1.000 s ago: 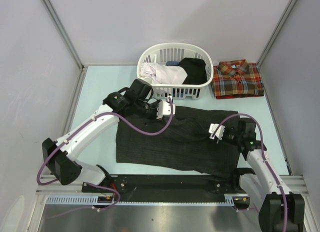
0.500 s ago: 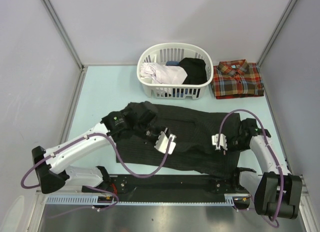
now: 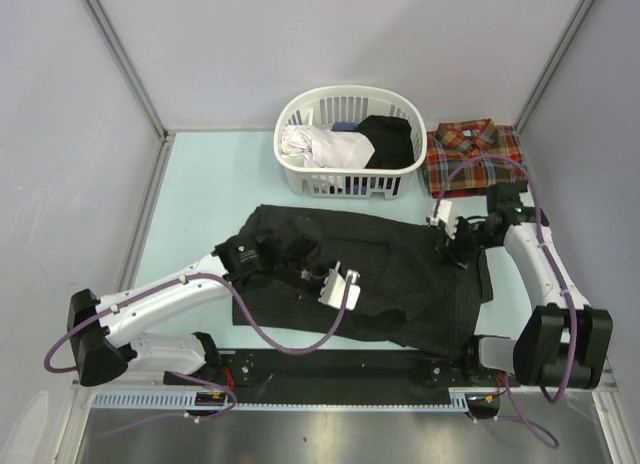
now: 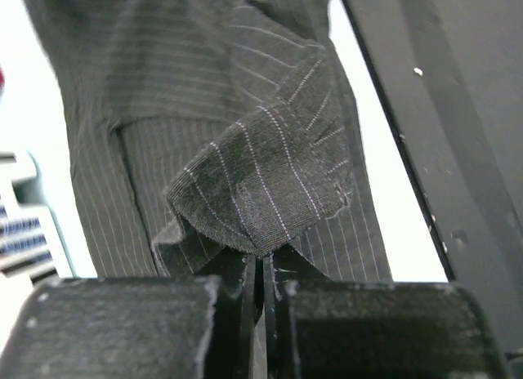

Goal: Fold and stack the long sleeve shirts
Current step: Fold the shirt

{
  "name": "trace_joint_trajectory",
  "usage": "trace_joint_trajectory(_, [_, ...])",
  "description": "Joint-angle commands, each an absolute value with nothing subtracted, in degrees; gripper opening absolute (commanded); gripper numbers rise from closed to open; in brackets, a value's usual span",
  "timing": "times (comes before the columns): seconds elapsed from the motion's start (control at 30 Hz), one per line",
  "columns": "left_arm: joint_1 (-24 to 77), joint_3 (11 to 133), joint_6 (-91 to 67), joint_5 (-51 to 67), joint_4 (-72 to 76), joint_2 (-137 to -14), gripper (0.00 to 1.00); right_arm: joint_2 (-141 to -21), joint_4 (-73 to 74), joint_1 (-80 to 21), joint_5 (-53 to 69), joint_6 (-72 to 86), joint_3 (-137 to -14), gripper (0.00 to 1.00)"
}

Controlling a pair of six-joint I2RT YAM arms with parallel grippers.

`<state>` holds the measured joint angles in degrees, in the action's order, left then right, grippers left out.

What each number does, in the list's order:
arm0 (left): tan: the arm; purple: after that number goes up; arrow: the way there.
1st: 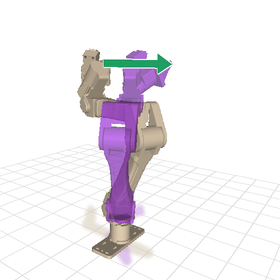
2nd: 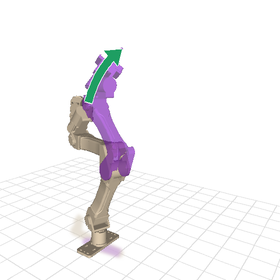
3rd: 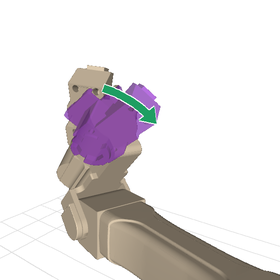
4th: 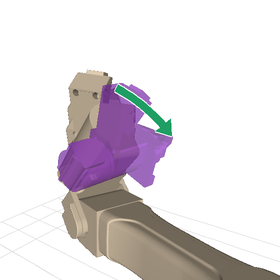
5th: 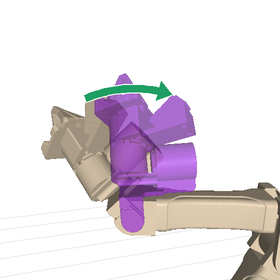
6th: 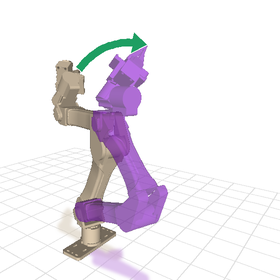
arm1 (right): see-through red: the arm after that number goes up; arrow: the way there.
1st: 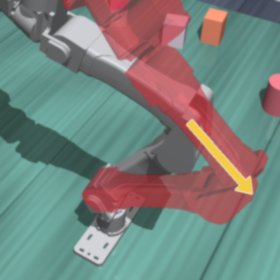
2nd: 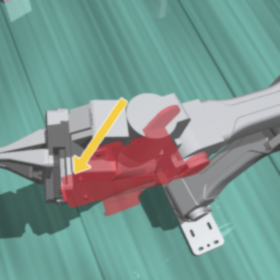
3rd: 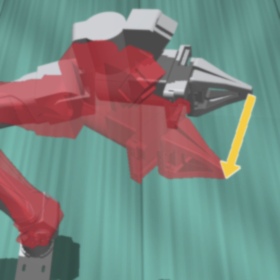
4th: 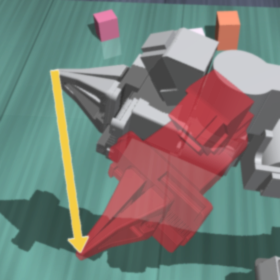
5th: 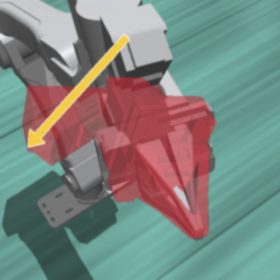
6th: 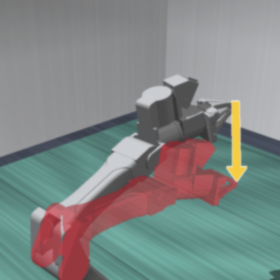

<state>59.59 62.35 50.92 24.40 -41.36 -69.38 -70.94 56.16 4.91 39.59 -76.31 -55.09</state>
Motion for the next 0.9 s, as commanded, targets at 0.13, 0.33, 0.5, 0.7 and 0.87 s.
trace_joint_trajectory(0.13, [44.67, 63.63, 34.02, 28.83, -35.51, -71.19, 0.0, -83.11, 37.01, -1.5, 24.45, -56.69, -49.57, 0.44])
trace_joint_trajectory(0.33, [30.95, 61.7, 29.54, 28.56, -31.82, -73.56, 0.0, -93.33, 33.05, -0.44, 17.05, -55.2, -54.05, 0.4])
trace_joint_trajectory(0.5, [21.64, 61.79, 26.55, 30.58, -28.83, -80.84, 0.0, -94.66, 35.15, -0.35, 17.67, -55.55, -58.79, 0.41])
trace_joint_trajectory(0.7, [16.44, 59.77, 26.54, 31.82, -25.58, -87.71, 0.0, -95.54, 39.02, 1.05, 19.07, -52.92, -65.11, 0.42])
trace_joint_trajectory(0.87, [15.12, 62.22, 26.46, 31.46, -30.12, -95.09, 0.21, -95.01, 43.24, 0.97, 20.74, -50.89, -70.31, 0.43])
